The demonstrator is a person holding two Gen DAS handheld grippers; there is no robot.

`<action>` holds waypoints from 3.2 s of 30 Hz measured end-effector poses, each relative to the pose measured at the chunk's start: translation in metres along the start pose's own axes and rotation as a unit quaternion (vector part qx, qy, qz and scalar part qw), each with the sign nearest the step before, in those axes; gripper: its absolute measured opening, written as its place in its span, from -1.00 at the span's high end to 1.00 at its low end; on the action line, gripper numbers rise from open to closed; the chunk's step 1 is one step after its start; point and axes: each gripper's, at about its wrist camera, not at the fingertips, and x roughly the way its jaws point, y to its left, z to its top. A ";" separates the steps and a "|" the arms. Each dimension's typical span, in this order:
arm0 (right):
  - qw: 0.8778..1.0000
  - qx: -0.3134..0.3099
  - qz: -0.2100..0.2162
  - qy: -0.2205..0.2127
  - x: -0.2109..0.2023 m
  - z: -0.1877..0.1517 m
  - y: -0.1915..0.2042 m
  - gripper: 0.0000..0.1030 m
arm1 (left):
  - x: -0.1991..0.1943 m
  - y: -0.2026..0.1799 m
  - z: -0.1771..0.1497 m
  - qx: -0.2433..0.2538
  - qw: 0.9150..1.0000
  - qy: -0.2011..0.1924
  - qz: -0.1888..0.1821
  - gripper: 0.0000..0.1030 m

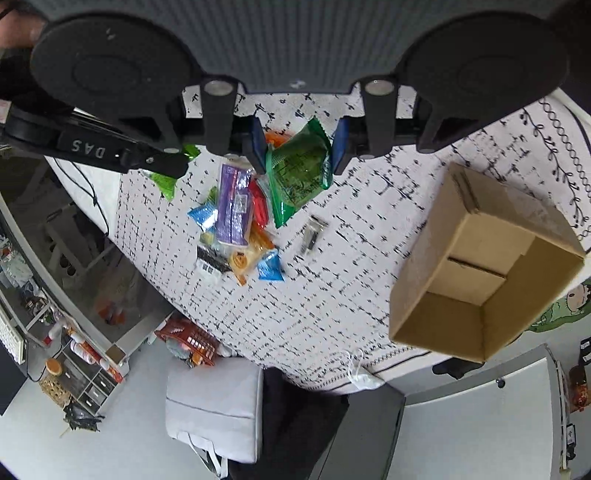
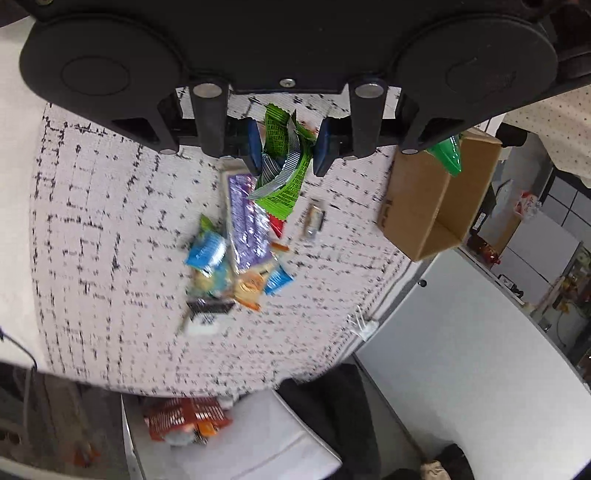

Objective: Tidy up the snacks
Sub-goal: 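Carry both green packets over the cardboard box with both tools, then open the left tool and the right tool to drop packets into the box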

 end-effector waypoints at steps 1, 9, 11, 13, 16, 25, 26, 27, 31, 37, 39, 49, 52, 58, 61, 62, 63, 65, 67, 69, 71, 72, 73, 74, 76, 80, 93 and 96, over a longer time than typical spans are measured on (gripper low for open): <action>1.000 -0.004 -0.001 -0.004 -0.003 0.001 0.005 0.43 | -0.003 0.002 0.001 -0.002 1.000 -0.003 -0.002 0.31; 0.999 -0.025 -0.013 -0.031 -0.017 0.001 0.037 0.42 | -0.026 0.018 0.012 -0.005 0.999 -0.025 -0.025 0.31; 0.999 -0.029 -0.010 -0.034 -0.019 0.000 0.044 0.42 | -0.029 0.024 0.013 -0.007 0.999 -0.027 -0.030 0.31; 0.999 -0.030 -0.009 -0.035 -0.019 -0.002 0.051 0.42 | -0.033 0.029 0.014 -0.007 0.999 -0.030 -0.036 0.31; 0.999 -0.030 -0.011 -0.038 -0.019 -0.002 0.063 0.42 | -0.041 0.039 0.017 -0.012 0.998 -0.038 -0.039 0.31; 0.997 -0.050 -0.016 -0.048 -0.015 -0.004 0.105 0.42 | -0.057 0.059 0.029 0.005 0.997 -0.066 -0.029 0.31; 0.997 -0.051 -0.015 -0.049 -0.014 -0.005 0.109 0.42 | -0.058 0.062 0.031 0.005 0.997 -0.068 -0.030 0.31; 0.997 -0.052 -0.017 -0.049 -0.013 -0.005 0.113 0.42 | -0.059 0.065 0.032 0.004 0.997 -0.070 -0.031 0.31; 0.997 -0.056 -0.010 -0.050 -0.006 -0.006 0.128 0.42 | -0.063 0.080 0.039 -0.004 0.997 -0.073 -0.038 0.31; 0.997 -0.058 0.002 -0.051 0.005 -0.005 0.149 0.42 | -0.063 0.108 0.048 -0.027 0.996 -0.068 -0.051 0.31; 0.997 -0.058 0.003 -0.049 0.009 -0.003 0.156 0.42 | -0.063 0.115 0.052 -0.029 0.996 -0.068 -0.044 0.31; 0.997 -0.061 0.008 -0.036 0.040 -0.002 0.183 0.42 | -0.048 0.149 0.068 -0.041 0.997 -0.059 -0.023 0.31; 0.997 -0.066 0.015 -0.030 0.052 -0.002 0.192 0.42 | -0.041 0.162 0.074 -0.049 0.997 -0.052 -0.018 0.31; 0.996 -0.080 0.037 -0.027 0.077 -0.006 0.205 0.41 | -0.023 0.179 0.085 -0.061 0.997 -0.036 -0.007 0.31; 0.995 -0.081 0.053 -0.028 0.087 -0.010 0.205 0.41 | -0.012 0.185 0.088 -0.066 0.997 -0.032 -0.003 0.30; 0.995 -0.081 0.056 -0.027 0.091 -0.011 0.205 0.41 | -0.009 0.187 0.089 -0.065 0.997 -0.030 0.000 0.30; 0.995 -0.080 0.056 -0.026 0.094 -0.012 0.205 0.41 | -0.006 0.188 0.090 -0.063 0.998 -0.029 0.003 0.30; 0.995 -0.079 0.057 -0.025 0.099 -0.014 0.205 0.41 | -0.002 0.191 0.090 -0.056 0.998 -0.025 0.009 0.29; 0.995 -0.078 0.058 -0.019 0.104 -0.015 0.205 0.41 | 0.001 0.194 0.090 -0.056 0.998 -0.020 0.015 0.29; 0.995 -0.077 0.058 -0.012 0.109 -0.017 0.207 0.41 | 0.002 0.198 0.091 -0.059 0.998 -0.016 0.019 0.28; 0.995 -0.080 0.059 -0.011 0.112 -0.019 0.210 0.41 | 0.001 0.202 0.093 -0.065 0.997 -0.020 0.024 0.25; 0.994 -0.084 0.063 -0.012 0.112 -0.019 0.212 0.41 | 0.001 0.204 0.093 -0.068 0.997 -0.020 0.025 0.24; 0.994 -0.088 0.067 -0.014 0.113 -0.020 0.213 0.41 | 0.001 0.205 0.094 -0.072 0.997 -0.020 0.026 0.23; 0.993 -0.092 0.069 -0.016 0.114 -0.020 0.216 0.41 | 0.000 0.207 0.095 -0.076 0.997 -0.018 0.027 0.17; 0.993 -0.095 0.064 -0.018 0.118 -0.021 0.218 0.40 | -0.002 0.209 0.096 -0.083 0.996 -0.017 0.031 0.05; 0.994 -0.094 0.054 -0.020 0.121 -0.024 0.219 0.22 | -0.011 0.208 0.097 -0.086 0.995 -0.023 0.050 -0.33; 0.991 -0.115 0.038 -0.050 0.088 -0.026 0.219 -0.54 | -0.041 0.210 0.090 -0.109 0.993 -0.035 0.039 -0.70; 0.991 -0.118 0.040 -0.059 0.076 -0.024 0.216 -0.69 | -0.049 0.205 0.087 -0.107 0.992 -0.052 0.033 -0.89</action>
